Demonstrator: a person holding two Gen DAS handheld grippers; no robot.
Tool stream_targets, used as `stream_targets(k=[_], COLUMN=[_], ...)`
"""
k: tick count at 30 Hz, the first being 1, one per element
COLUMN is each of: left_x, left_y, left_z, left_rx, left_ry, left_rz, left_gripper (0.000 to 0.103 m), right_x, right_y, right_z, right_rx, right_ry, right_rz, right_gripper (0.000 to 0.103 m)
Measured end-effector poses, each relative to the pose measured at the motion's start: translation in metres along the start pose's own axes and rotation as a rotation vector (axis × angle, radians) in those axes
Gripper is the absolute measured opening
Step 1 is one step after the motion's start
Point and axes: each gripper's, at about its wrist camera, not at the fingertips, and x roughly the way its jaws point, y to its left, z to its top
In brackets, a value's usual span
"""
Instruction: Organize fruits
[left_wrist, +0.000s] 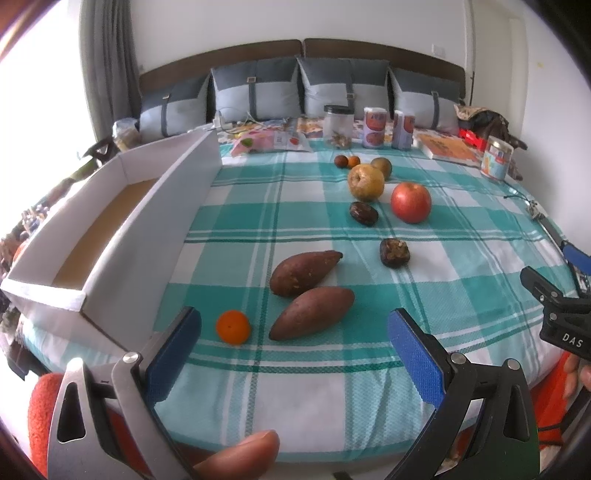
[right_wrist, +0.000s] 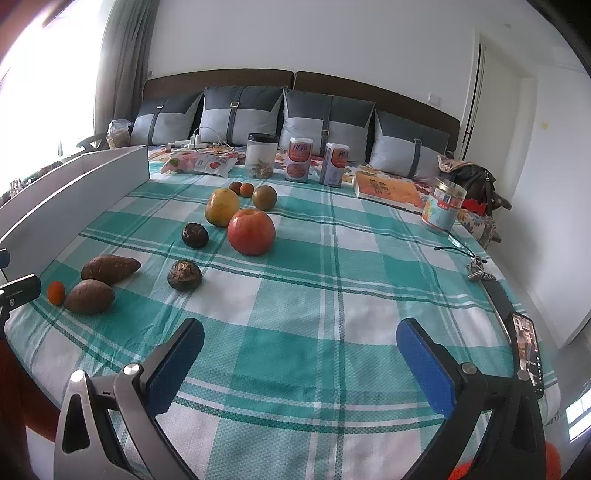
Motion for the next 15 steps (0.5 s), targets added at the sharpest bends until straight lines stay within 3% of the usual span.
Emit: stream_targets(k=[15], left_x=[0.0016], left_y=[0.0019], left_z=[-0.0001], left_rx=[-0.005], left_ry=[0.005], left_rz=[0.005], left_gripper=[0.102], right_x=[0.0008], right_y=[0.0017], right_z=[-0.0006], right_rx=[0.000], right_ry=[0.003], right_rz=[0.001], right_gripper=[0.103])
